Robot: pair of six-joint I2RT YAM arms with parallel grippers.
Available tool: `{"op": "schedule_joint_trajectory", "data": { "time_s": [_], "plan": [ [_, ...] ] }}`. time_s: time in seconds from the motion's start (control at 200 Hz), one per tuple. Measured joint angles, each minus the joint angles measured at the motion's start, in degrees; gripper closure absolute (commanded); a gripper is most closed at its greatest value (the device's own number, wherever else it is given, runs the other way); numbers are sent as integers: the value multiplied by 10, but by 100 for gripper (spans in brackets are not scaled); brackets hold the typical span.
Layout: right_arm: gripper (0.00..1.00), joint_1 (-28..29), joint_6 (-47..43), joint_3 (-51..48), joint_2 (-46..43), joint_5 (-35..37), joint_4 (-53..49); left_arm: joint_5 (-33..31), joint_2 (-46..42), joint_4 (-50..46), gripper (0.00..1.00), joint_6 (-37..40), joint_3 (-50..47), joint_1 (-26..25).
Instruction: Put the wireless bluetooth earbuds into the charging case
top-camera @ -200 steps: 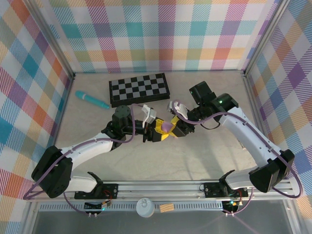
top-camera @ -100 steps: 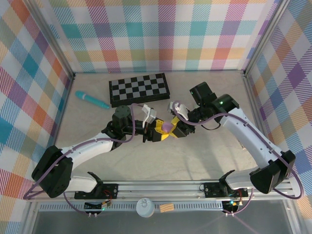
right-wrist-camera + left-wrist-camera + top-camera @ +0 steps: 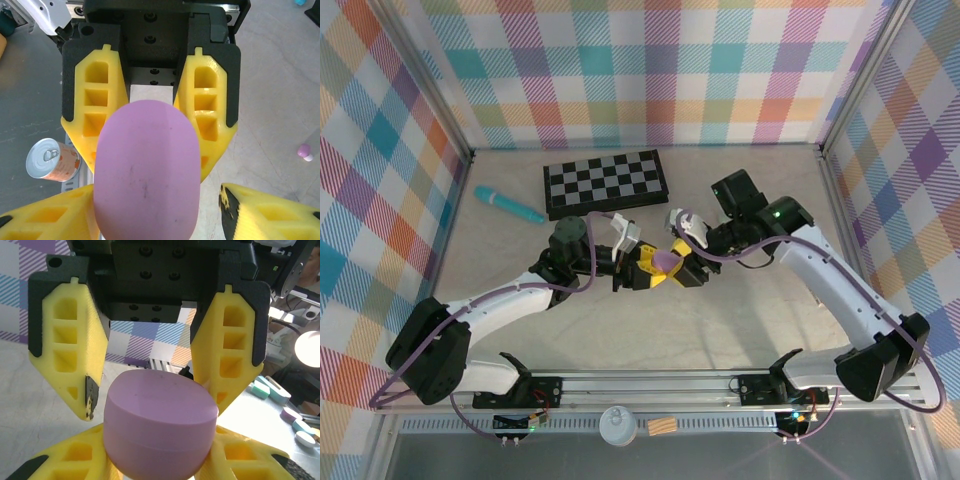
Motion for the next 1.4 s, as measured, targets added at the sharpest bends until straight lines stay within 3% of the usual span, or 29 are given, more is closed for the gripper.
{"op": "schedule_joint_trajectory", "data": {
  "time_s": [1.4],
  "plan": [
    [36, -55, 101, -5, -47, 14, 88, -1, 0, 25, 75, 4, 0, 0]
  ]
}}
